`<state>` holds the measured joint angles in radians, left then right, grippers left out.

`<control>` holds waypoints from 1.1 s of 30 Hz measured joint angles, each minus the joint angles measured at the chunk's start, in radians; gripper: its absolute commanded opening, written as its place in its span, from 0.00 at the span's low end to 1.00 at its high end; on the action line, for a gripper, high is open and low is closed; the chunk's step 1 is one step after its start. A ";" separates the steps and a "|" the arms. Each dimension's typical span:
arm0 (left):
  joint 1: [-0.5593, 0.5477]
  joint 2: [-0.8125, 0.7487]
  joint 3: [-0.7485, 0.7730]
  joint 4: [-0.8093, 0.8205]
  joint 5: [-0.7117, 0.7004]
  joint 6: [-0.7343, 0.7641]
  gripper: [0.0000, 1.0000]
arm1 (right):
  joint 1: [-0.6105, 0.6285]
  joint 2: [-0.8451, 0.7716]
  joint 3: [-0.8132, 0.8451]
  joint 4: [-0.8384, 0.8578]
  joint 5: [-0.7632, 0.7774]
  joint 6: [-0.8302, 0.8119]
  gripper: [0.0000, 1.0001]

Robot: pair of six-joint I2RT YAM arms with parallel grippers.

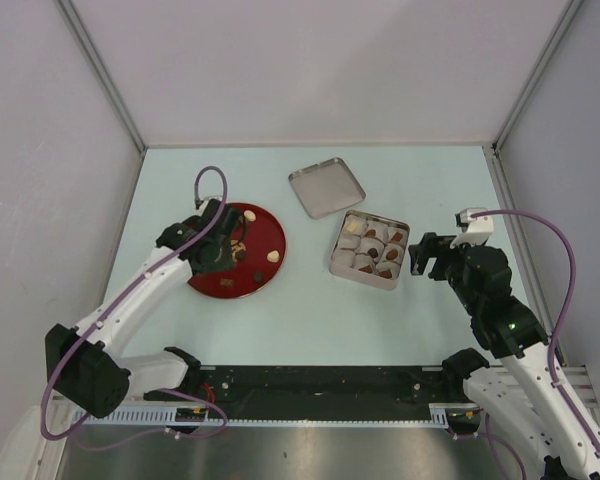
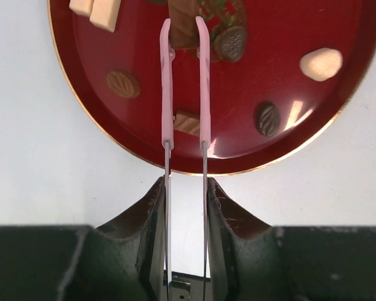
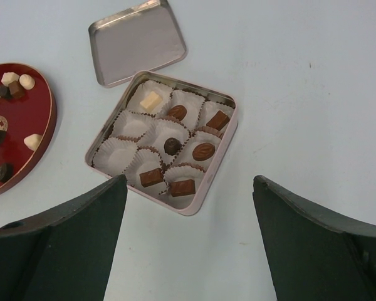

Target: Pack the chocolate

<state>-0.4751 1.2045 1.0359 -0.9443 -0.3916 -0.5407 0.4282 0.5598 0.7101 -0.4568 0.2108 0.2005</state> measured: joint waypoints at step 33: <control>-0.468 0.411 0.520 0.142 0.113 0.427 0.02 | 0.000 -0.014 -0.002 0.006 -0.003 0.000 0.86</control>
<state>-0.9436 1.6157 1.5555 -0.8024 -0.2787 -0.1139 0.4282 0.5457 0.7086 -0.4503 0.2077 0.2005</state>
